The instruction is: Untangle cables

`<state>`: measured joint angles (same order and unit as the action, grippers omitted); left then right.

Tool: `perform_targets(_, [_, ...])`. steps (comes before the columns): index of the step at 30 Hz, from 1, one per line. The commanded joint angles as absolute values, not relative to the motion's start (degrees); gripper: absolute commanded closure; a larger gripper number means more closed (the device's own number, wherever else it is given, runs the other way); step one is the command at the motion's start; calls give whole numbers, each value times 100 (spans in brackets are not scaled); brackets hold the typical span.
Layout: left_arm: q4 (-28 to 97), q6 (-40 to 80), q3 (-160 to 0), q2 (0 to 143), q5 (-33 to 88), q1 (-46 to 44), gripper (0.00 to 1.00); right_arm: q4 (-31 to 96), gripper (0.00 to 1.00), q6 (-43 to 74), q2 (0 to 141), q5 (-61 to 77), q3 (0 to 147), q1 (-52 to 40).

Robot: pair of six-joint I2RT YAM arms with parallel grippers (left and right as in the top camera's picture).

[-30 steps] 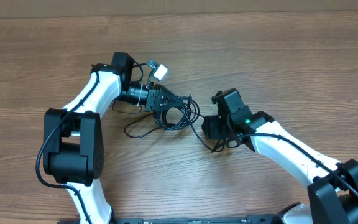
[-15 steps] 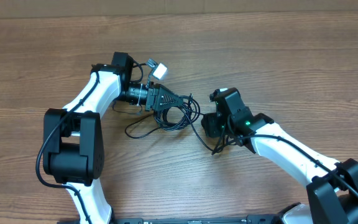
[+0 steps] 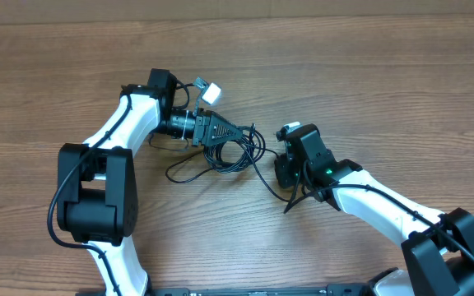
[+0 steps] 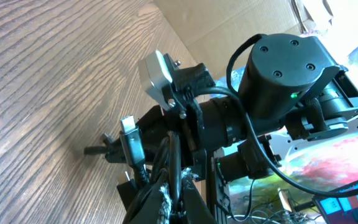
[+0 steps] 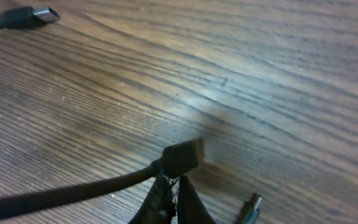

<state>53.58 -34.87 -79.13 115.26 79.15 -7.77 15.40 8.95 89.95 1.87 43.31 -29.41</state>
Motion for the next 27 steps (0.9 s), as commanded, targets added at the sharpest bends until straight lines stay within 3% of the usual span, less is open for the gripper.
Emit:
perform_targets(1, [5343,-3472,-7988,11587,8051,-753,96,1728,96,847,8613,115,4327,-2961])
perform_targets(11, [5330,-3402,-7988,11587,8062,-753,96,1922,96,395,7247,456,4324,-3061])
perform_targets(12, [5330,-3400,-7988,11587,8062,-753,96,1920,85,268,7194,458,4324,-3074])
perform_targets(13, [5330,-3374,-7988,11587,8062,-753,96,1914,59,242,7172,456,4324,-3074])
perform_targets(14, [5330,-3358,-7988,11587,8060,-753,96,1896,47,248,7172,458,4324,-3074])
perform_targets(16, [5332,-3358,-7988,11587,8060,-753,96,1903,48,246,7181,458,4322,-3074])
perform_targets(20, [5330,-3297,-7988,11587,8060,-753,96,2073,58,36,7297,480,4300,-3094])
perform_targets(23, [5332,-3293,-7988,11587,8062,-753,96,2071,47,-283,7572,480,4228,-3168])
perform_targets(27, [5328,-3159,-7988,11587,8062,-753,96,1787,44,-513,8047,478,4228,-3249])
